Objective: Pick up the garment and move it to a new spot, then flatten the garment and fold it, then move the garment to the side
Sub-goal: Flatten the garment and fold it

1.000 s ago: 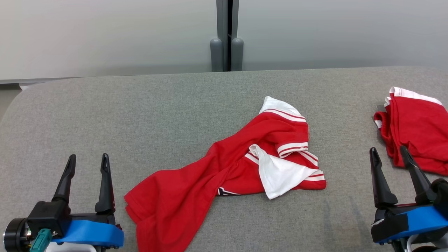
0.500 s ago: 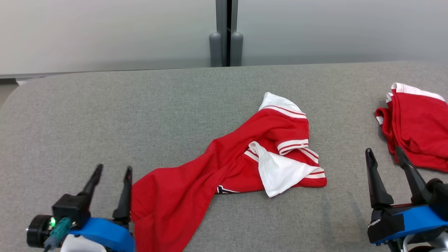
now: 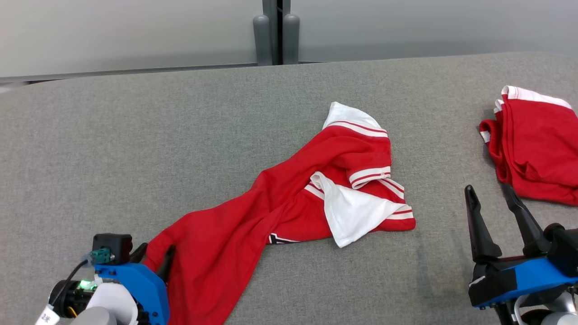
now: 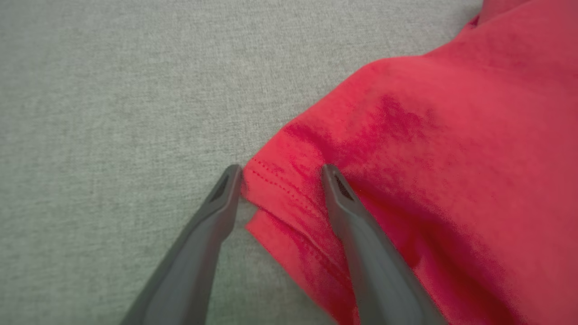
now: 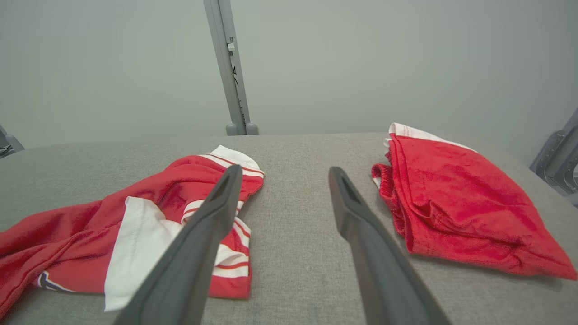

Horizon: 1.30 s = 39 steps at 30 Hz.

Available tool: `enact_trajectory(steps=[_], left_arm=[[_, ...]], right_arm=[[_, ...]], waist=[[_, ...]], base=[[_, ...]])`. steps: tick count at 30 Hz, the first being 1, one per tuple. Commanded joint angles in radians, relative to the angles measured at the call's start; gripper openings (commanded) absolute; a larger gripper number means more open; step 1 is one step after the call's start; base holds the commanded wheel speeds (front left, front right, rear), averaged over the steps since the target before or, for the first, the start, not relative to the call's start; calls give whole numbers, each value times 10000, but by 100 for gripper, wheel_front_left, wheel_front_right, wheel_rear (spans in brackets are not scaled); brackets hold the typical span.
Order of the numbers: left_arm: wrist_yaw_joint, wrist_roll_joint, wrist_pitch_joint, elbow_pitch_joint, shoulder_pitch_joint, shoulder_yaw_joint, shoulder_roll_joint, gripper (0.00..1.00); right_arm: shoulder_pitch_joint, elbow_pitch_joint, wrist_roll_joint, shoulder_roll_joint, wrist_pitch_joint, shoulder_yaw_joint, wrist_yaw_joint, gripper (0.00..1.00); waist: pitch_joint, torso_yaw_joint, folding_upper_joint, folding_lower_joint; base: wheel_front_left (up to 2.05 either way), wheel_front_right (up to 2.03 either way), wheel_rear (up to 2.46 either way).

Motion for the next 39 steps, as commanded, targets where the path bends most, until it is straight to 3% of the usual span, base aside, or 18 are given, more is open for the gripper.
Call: enact_trajectory(steps=[1, 11, 14, 20, 21, 22, 27, 31, 39], left_arm=[[-44, -13, 136, 160, -117, -65, -23, 0], [419, 767, -971, 183, -1592, 426, 468, 0], [399, 974, -1233, 411, -2285, 569, 612, 0], [-105, 778, -1800, 1619, -3236, 740, 340, 0], [-209, 645, -1971, 1799, -3284, 841, 256, 20], [-271, 614, -2147, 1953, -3322, 888, 199, 100], [-244, 270, -3344, 2354, -2868, 1323, -47, 100], [-70, 318, -3867, 1853, -2376, 1765, -33, 100], [559, 1538, -3972, -1266, -314, 2703, -211, 100]], right_arm=[[-74, 71, 87, -7, 13, -33, 1, 100], [-318, 103, 151, -5, -137, -40, 1, 100], [-397, 127, 164, -5, -174, 14, 1, 100], [-552, 282, 265, -5, -356, 148, 1, 100], [-567, 336, 263, -7, -380, 192, 1, 100], [-581, 371, 266, -7, -423, 185, 1, 100], [-546, 538, 144, -5, -512, 208, 1, 100], [-503, 559, 20, -5, -555, 246, 1, 100], [-185, 573, -193, -7, -444, 403, 1, 100]], waist=[[3, -21, 0, 0], [252, -113, 0, 0], [378, -174, 0, 0], [609, -449, 0, 0], [621, -522, 0, 0], [629, -555, 0, 0], [516, -637, 0, 0], [257, -507, 0, 0], [-555, -100, 0, 0]], base=[[0, 0, 0], [0, 0, 0], [0, 0, 0], [0, 0, 0], [0, 0, 0], [0, 0, 0], [0, 0, 0], [0, 0, 0], [0, 0, 0]])
